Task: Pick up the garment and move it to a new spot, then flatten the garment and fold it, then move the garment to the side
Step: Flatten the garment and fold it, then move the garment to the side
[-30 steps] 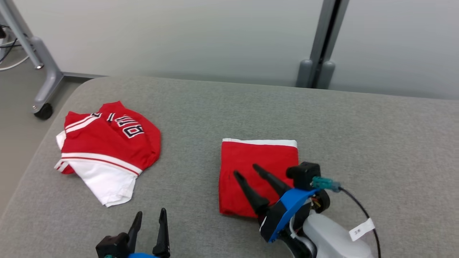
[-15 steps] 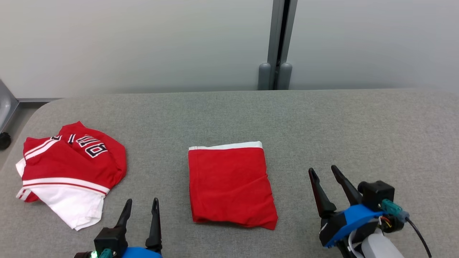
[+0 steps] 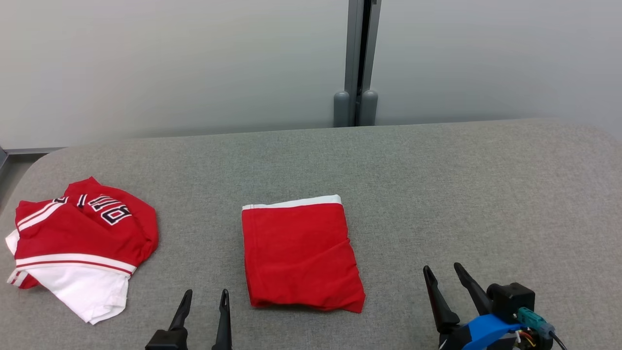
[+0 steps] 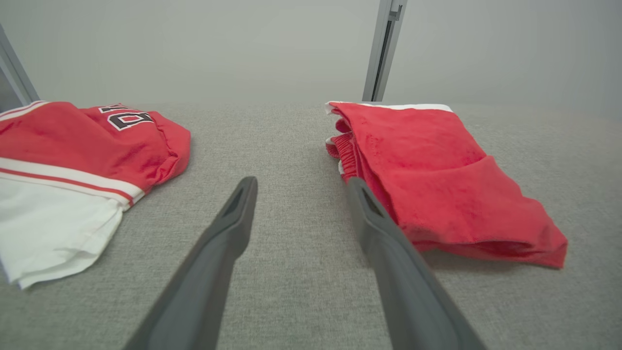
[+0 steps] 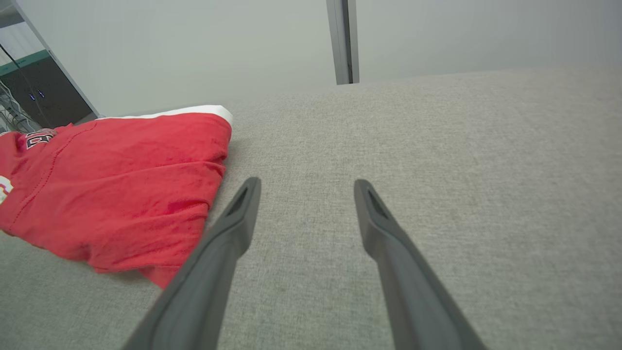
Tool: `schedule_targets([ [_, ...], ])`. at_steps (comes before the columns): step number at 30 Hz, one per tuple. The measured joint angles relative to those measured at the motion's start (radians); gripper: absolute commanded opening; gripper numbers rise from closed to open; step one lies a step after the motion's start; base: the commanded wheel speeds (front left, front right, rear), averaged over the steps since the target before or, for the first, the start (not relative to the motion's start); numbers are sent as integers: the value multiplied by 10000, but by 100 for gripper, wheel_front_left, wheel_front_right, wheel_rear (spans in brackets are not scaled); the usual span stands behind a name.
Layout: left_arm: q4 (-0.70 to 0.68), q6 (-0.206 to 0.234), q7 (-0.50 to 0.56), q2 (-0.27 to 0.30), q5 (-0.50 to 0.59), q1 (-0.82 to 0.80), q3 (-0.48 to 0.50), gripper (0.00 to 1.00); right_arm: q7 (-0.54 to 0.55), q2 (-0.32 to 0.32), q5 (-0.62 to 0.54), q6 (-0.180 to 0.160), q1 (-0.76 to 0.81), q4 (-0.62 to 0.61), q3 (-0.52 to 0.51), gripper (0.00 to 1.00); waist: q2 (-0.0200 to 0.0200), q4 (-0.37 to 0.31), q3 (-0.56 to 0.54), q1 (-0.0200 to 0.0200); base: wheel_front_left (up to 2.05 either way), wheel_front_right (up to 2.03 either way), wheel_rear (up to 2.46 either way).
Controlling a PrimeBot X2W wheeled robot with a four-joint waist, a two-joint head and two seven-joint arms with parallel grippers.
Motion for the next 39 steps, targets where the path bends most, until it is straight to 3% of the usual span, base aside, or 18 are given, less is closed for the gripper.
schedule_targets([
  [10,73,-23,-2,2,12,-193,-50,100,0,2,282,0,-255,449,602,100,0,188,202,0,0,0,0],
  [15,140,-27,0,0,-75,-519,-328,100,0,10,295,0,-1480,999,1258,100,0,516,605,0,0,0,0],
  [28,201,121,-2,4,-109,-1176,-663,100,67,15,368,0,-3989,4023,1810,100,0,1843,1761,2,0,0,0],
  [29,201,132,0,2,-128,-1188,-669,100,115,17,359,0,-4074,4268,1822,89,0,1912,1832,2,0,0,0],
  [30,198,155,0,4,-150,-1198,-671,100,146,19,360,0,-4134,4454,1818,39,0,1964,1894,2,0,0,0],
  [31,194,163,0,4,-157,-1216,-669,100,134,17,360,0,-4211,4569,1816,0,0,2000,1947,2,0,0,0],
  [39,201,0,0,8,86,-1296,-328,100,-2,96,274,13,-4455,4832,1657,0,0,1405,2009,2,0,0,0],
])
